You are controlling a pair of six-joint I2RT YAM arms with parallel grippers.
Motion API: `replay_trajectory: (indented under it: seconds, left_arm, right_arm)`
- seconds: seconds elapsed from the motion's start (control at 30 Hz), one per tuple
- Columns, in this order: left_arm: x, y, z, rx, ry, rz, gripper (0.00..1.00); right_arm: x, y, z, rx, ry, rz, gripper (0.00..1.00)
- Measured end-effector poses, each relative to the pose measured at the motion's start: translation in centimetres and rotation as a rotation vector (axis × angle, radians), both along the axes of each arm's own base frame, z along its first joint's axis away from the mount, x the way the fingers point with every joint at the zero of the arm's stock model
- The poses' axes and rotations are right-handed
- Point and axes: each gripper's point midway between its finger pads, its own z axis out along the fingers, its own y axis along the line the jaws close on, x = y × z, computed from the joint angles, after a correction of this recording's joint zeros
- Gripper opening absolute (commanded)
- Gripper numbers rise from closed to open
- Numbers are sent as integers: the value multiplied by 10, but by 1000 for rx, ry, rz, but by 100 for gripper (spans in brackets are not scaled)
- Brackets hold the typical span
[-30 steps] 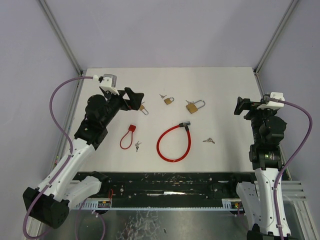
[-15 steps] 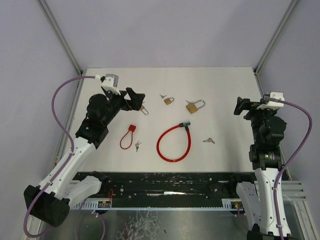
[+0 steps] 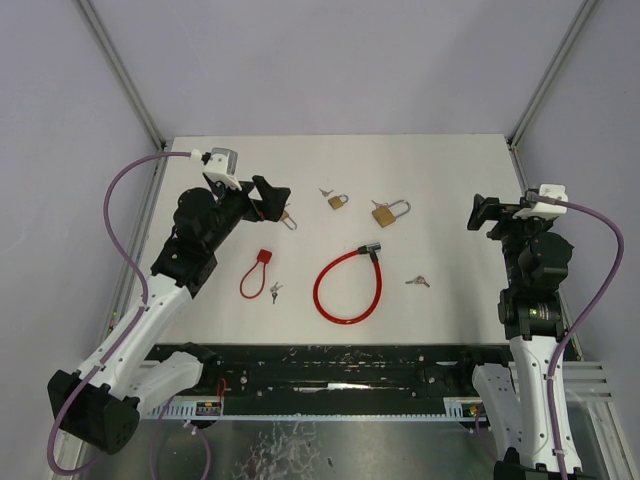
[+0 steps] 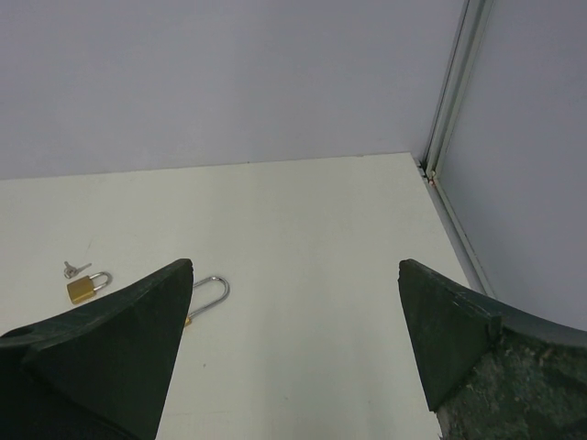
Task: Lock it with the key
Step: Reset both arms
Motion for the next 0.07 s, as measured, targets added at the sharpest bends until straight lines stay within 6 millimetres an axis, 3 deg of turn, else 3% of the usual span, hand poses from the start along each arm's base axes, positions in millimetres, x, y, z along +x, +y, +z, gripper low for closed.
replay_trajectory:
  seconds: [0.07]
  left_arm:
    - [0, 0, 0, 0, 0, 0, 100]
  right_arm:
    - [0, 0, 0, -2, 0, 3, 99]
